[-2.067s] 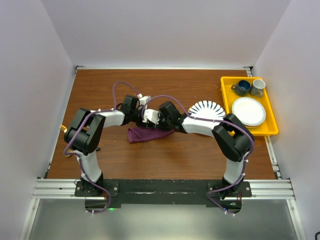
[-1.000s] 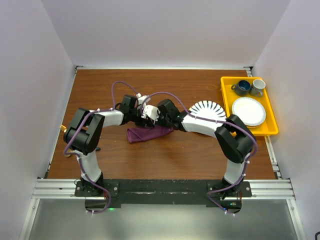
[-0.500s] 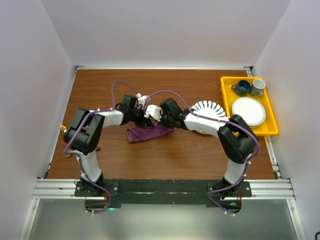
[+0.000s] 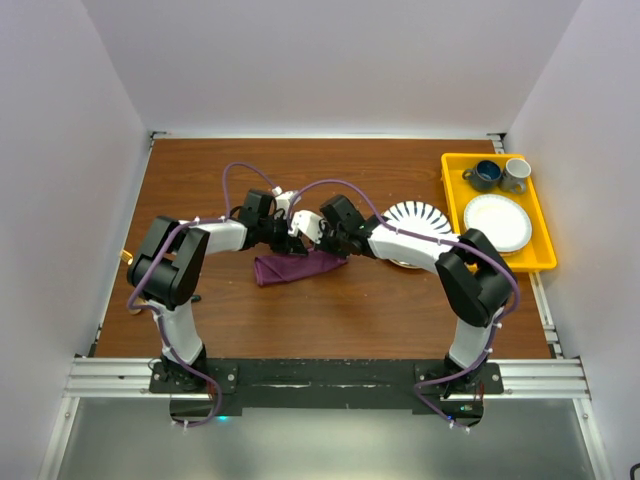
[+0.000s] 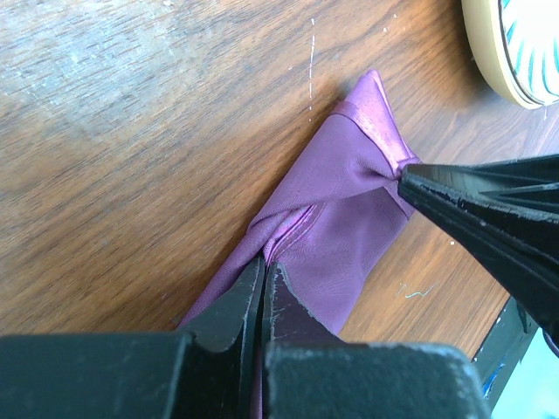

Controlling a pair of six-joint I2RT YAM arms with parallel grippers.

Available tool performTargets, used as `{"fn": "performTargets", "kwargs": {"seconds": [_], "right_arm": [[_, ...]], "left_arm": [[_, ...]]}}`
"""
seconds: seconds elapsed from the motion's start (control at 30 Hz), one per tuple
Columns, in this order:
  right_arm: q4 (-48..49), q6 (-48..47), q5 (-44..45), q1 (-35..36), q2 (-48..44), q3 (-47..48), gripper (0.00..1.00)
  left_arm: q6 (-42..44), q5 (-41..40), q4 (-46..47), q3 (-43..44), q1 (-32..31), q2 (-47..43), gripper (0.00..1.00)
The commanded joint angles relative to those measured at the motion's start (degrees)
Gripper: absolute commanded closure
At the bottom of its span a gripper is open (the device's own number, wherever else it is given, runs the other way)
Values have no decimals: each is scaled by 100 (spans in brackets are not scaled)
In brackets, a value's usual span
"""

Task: Fold the napkin into a case and place the utensils inside
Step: Stuff the top corner of the smaller-rectangle-folded napkin into the folded napkin.

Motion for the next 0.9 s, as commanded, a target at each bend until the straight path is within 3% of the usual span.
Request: {"fn": "performTargets", "kwargs": {"seconds": [0.0, 0.4, 0.7, 0.77, 0.87], "right_arm": [[-175, 63, -405, -13, -124, 177, 100], [-562, 326, -423, -241, 579, 537, 100], [-1054, 826, -792, -488, 395, 977, 99], [-1186, 941, -941, -575, 377, 1161, 84], [-1432, 1152, -1056, -707, 377, 1320, 70]], "left_arm": [[276, -531, -455, -262, 84, 200, 100], [320, -539, -517, -245, 84, 209, 100], [355, -548, -508, -262, 84, 253, 100], [355, -548, -508, -253, 93, 262, 100], [355, -548, -508, -262, 84, 262, 100]]}}
